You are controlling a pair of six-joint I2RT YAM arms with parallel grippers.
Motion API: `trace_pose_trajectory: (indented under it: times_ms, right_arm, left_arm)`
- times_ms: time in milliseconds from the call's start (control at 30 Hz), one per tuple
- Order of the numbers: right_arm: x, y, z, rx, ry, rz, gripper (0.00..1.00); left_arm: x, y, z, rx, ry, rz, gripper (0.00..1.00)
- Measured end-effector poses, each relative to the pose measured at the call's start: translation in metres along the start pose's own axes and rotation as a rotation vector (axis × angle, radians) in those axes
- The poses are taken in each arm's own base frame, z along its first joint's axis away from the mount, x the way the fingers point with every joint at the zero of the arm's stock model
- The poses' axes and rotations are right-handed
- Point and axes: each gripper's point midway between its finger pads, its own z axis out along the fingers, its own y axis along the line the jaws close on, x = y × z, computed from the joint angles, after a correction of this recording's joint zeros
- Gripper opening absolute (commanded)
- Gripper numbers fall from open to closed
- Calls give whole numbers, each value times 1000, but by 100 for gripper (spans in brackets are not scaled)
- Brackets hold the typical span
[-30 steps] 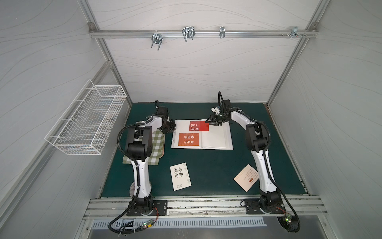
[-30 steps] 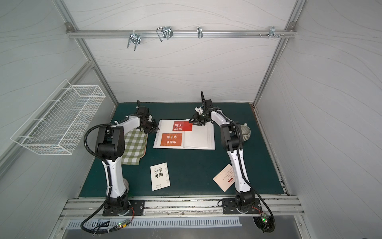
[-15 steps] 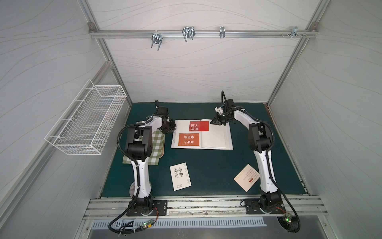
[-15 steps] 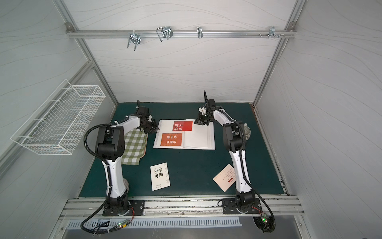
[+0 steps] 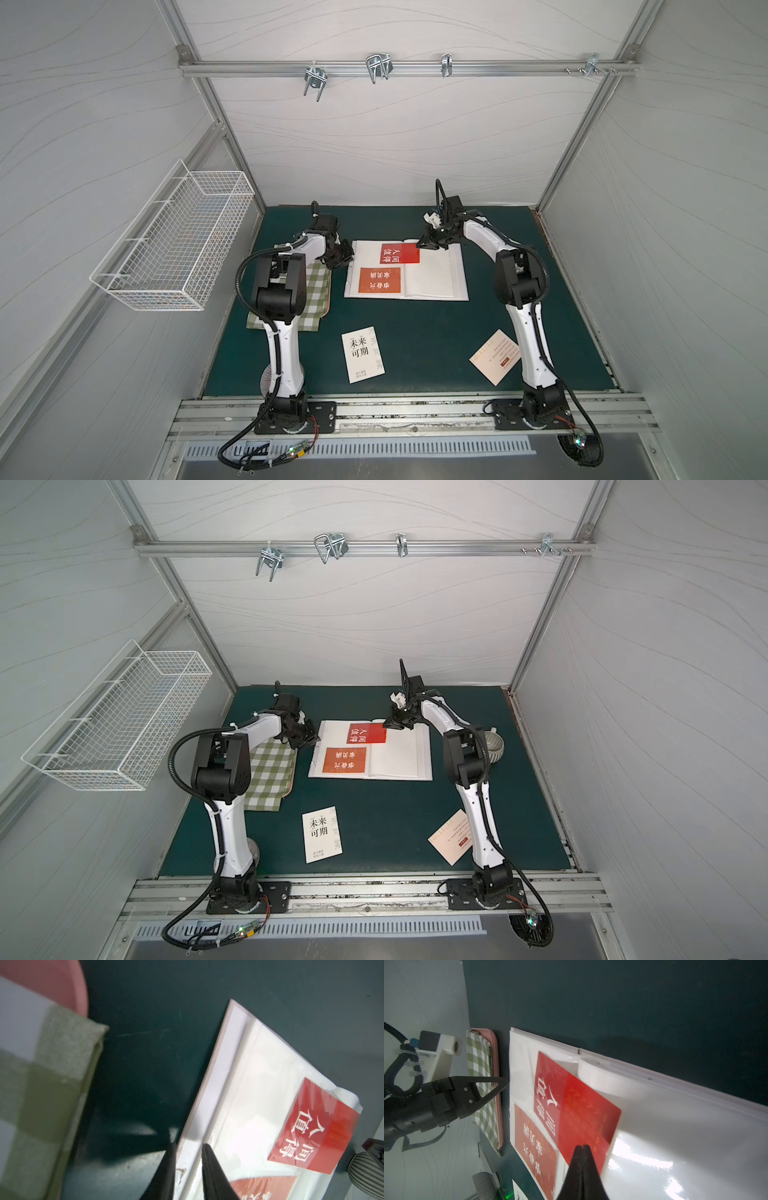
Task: Place the photos into the photo albums
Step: Insert the photo into the photo album.
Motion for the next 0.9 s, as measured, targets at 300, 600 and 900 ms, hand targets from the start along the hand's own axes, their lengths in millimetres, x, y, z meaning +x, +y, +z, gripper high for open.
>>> trace_pose_trajectory:
  times_ms: [300, 600, 900]
  right_arm:
    - [5, -9, 7, 29, 11, 9, 2]
    - [13, -44, 1, 90, 22, 60, 1]
    - [13, -39, 3, 94, 22, 42, 2]
  left_arm:
    - [1, -5, 0, 26, 7, -5, 26]
    - [2, -6, 0, 33, 12, -6, 26]
    - [2, -6, 0, 34, 12, -7, 26]
